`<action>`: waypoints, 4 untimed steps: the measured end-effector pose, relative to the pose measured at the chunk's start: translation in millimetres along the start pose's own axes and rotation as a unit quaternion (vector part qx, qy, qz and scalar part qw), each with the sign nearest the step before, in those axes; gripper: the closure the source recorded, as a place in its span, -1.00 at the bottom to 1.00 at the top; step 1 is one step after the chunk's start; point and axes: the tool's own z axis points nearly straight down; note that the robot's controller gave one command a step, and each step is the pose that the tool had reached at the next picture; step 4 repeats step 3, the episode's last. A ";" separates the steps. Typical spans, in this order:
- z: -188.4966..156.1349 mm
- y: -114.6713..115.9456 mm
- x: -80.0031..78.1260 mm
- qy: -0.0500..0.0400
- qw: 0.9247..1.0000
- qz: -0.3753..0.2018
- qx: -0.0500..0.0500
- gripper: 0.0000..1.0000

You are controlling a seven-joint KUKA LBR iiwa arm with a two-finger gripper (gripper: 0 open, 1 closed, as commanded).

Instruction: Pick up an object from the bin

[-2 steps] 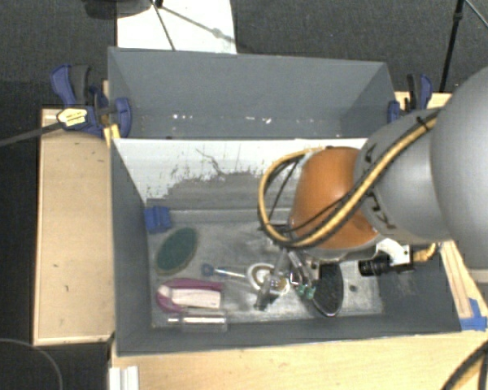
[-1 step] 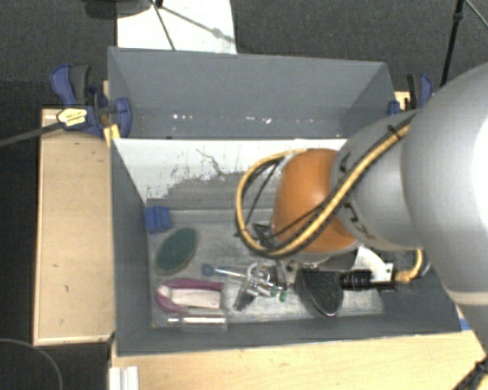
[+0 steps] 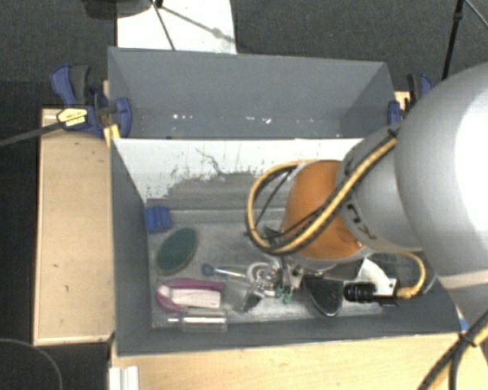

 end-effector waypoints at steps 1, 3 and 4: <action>-0.7 29.4 21.3 -0.003 0.999 0.044 -0.001 -1.00; -110.3 31.7 17.7 0.000 0.999 0.042 -0.001 1.00; -110.3 31.7 17.7 0.000 0.999 0.042 -0.001 1.00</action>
Offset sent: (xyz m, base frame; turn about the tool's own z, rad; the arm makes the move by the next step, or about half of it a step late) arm -0.0062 0.0363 -0.0016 0.0886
